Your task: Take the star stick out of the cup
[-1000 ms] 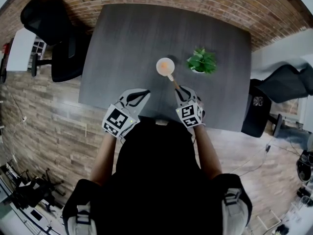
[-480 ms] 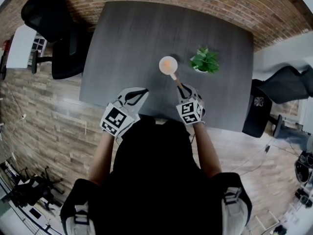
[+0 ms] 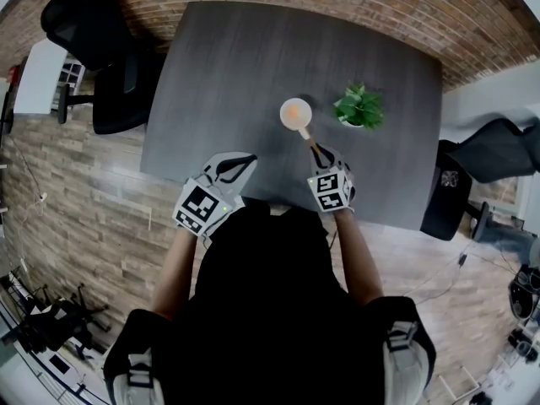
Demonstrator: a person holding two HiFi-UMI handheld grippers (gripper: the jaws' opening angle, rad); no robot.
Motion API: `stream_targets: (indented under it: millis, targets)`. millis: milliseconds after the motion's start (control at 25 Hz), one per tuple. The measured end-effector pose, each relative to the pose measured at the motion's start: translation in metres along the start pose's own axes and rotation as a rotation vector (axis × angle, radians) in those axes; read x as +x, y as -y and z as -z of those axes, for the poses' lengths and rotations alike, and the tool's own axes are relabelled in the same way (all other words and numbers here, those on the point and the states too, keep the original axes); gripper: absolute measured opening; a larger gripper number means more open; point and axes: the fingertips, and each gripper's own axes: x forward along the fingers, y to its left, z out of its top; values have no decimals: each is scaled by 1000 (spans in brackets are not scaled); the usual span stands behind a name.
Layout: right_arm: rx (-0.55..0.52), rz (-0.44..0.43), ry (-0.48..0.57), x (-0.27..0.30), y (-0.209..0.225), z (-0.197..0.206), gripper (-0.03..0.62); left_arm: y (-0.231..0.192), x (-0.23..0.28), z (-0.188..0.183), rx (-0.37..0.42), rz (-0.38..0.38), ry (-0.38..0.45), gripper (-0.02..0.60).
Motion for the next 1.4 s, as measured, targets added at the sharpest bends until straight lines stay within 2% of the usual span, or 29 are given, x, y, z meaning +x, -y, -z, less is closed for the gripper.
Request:
stream_targets:
  millis: [280,520,880,1200,1400]
  targets:
    - [8,-3,-5,3,0,0,35,-4,-9,-1,-60,-27,13,2]
    - [27,-11,19,6,1,-4,23,-5,-13,1,-52,-52,24,2]
    - [18,-27,25,7,-1,-6,18,-1,-19,3,-79,-84,24,2]
    - [9,-41,29,1,-3,-5,15,7,-17,1,-93,-87,28,2]
    - [0,-47,35,-4,-4,-6,15,11,-17,-2,-73,-92,45,2]
